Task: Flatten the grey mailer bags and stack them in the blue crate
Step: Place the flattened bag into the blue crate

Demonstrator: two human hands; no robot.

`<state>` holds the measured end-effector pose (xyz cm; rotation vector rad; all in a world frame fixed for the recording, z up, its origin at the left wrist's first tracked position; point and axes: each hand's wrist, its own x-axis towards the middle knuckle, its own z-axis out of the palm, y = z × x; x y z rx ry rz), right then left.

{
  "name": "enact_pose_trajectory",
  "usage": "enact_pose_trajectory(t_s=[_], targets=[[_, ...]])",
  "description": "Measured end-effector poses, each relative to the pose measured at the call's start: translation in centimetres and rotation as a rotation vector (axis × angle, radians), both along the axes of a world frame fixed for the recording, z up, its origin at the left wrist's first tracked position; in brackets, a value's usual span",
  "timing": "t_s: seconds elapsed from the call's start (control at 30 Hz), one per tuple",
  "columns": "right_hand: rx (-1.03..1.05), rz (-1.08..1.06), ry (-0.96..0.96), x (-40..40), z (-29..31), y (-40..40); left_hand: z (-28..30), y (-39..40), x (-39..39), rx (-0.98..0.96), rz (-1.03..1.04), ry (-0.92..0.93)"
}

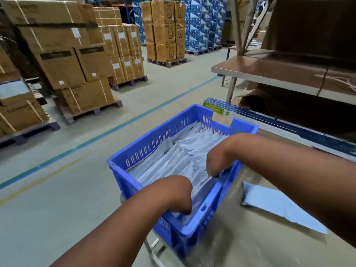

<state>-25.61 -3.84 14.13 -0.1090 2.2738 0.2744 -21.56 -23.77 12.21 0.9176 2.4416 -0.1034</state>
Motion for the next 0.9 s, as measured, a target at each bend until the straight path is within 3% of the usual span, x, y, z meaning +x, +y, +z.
enact_pose_trajectory(t_s=[0.3, 0.4, 0.53, 0.67, 0.77, 0.9], targets=[[0.225, 0.134, -0.201, -1.7, -5.5, -2.4, -2.8, 2.8, 0.7, -0.283, -0.211, -0.05], [0.181, 0.144, -0.168, -2.0, -6.1, -2.2, -3.4, 3.1, 0.2, -0.34, -0.234, -0.091], [0.13, 0.103, -0.016, -1.1, -4.9, -2.2, -3.6, 2.8, -0.2, -0.416, -0.181, -0.105], [-0.073, 0.071, 0.218, 0.9, -1.5, -0.8, -3.8, 3.1, -0.7, -0.486, -0.039, -0.116], [-0.17, -0.004, 0.435, 3.2, 0.0, 1.6, -2.3, 2.2, -0.9, -0.211, 0.155, 0.101], [-0.205, -0.127, 0.724, 7.7, 1.1, 6.4, 1.4, 1.8, -0.5, -0.04, 0.139, 0.304]])
